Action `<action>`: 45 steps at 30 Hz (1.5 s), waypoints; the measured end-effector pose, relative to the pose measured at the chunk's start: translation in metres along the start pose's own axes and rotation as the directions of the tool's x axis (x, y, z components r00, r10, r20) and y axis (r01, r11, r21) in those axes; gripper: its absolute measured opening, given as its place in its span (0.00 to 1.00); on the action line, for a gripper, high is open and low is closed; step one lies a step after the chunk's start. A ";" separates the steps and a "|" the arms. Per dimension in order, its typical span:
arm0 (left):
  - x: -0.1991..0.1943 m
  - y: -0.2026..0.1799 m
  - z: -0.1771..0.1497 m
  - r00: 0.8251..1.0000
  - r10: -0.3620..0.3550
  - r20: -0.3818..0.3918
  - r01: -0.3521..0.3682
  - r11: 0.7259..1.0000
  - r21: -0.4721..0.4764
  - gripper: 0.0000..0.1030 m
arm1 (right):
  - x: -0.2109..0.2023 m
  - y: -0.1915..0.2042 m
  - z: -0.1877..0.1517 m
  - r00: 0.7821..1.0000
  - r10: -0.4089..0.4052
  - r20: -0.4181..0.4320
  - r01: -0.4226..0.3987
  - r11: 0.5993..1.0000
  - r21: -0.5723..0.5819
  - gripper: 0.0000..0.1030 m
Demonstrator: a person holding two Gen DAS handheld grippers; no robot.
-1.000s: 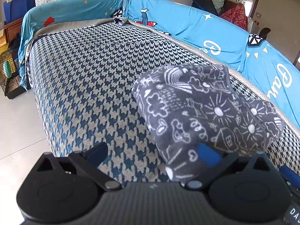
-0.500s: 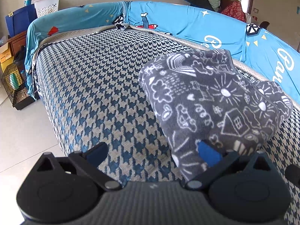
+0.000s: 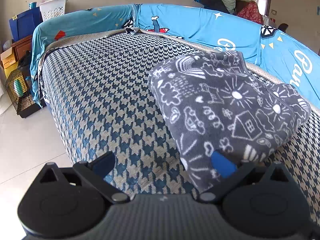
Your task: Fold clothes
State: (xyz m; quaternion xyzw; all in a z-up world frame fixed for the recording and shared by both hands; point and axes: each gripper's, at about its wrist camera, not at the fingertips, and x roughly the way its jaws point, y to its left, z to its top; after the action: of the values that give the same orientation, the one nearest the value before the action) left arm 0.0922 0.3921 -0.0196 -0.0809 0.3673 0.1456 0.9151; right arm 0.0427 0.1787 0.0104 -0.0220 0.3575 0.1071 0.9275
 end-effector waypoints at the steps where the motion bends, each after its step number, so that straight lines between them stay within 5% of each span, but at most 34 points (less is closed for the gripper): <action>1: -0.001 -0.002 -0.002 1.000 -0.008 -0.001 0.008 1.000 0.017 1.00 | -0.004 0.000 -0.002 1.000 -0.005 0.001 0.005 1.000 -0.006 0.54; 6: 0.001 -0.016 -0.024 0.996 -0.012 -0.091 0.024 0.991 0.135 1.00 | -0.019 -0.003 -0.012 1.000 -0.019 0.006 0.019 1.000 0.011 0.61; 12: -0.016 -0.018 -0.042 0.995 -0.048 -0.085 0.061 0.986 0.155 1.00 | -0.023 -0.005 -0.032 0.999 -0.032 -0.034 0.034 0.997 0.065 0.61; 24: -0.038 -0.042 -0.044 0.994 -0.088 -0.057 0.096 0.985 0.144 1.00 | -0.022 -0.029 -0.019 0.999 -0.034 -0.013 0.035 0.997 0.069 0.67; 45: -0.039 -0.068 -0.044 0.990 -0.068 -0.121 0.074 0.996 0.046 1.00 | 0.015 -0.072 0.022 1.000 -0.002 0.004 0.002 1.000 -0.028 0.70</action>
State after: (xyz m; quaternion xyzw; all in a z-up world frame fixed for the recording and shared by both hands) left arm 0.0591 0.3090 -0.0213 -0.0793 0.4219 0.0987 0.8977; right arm 0.0831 0.1138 0.0142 -0.0351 0.3543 0.1112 0.9278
